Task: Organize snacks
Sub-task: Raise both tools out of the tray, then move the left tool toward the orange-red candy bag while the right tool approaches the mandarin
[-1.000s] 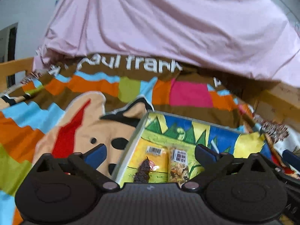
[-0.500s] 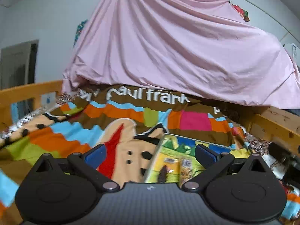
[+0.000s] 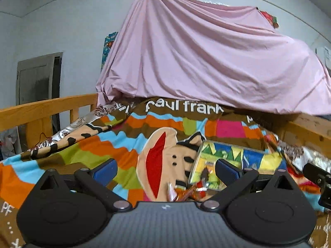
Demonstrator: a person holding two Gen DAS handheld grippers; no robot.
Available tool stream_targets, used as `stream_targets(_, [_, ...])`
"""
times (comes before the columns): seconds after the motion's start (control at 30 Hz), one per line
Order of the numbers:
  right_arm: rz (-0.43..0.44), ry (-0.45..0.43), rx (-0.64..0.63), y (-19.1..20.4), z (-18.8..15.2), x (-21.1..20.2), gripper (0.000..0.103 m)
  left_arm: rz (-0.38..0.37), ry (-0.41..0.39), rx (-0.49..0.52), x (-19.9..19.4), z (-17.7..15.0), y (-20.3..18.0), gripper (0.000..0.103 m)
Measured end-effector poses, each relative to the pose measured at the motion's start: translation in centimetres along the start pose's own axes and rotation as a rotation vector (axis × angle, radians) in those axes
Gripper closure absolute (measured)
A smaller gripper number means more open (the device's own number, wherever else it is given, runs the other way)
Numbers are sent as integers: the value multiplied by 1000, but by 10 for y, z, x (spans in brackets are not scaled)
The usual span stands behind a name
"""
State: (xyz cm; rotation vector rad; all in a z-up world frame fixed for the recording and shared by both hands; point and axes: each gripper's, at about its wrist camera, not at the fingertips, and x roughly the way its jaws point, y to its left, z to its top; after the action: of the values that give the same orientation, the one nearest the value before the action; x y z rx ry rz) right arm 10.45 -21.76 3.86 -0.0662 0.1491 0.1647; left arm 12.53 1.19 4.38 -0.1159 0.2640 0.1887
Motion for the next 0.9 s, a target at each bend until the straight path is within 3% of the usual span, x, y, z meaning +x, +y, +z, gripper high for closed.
stream_targets(0.4, [73,141,-46,31,-30,-8,1,-21,65,47,-20,-36,25,0])
stream_targets(0.53, [83,204,-38,34,-38,2,1,-29,87,84,-18,-45,27,0])
stream_targets(0.67, [80,271,-10,32,-46,16,1,-42,159,87,-6,-50,32,0])
stream_targets(0.9, [75,317,-23,35,-56,28,1,-45,215,108,11,-60,41,0])
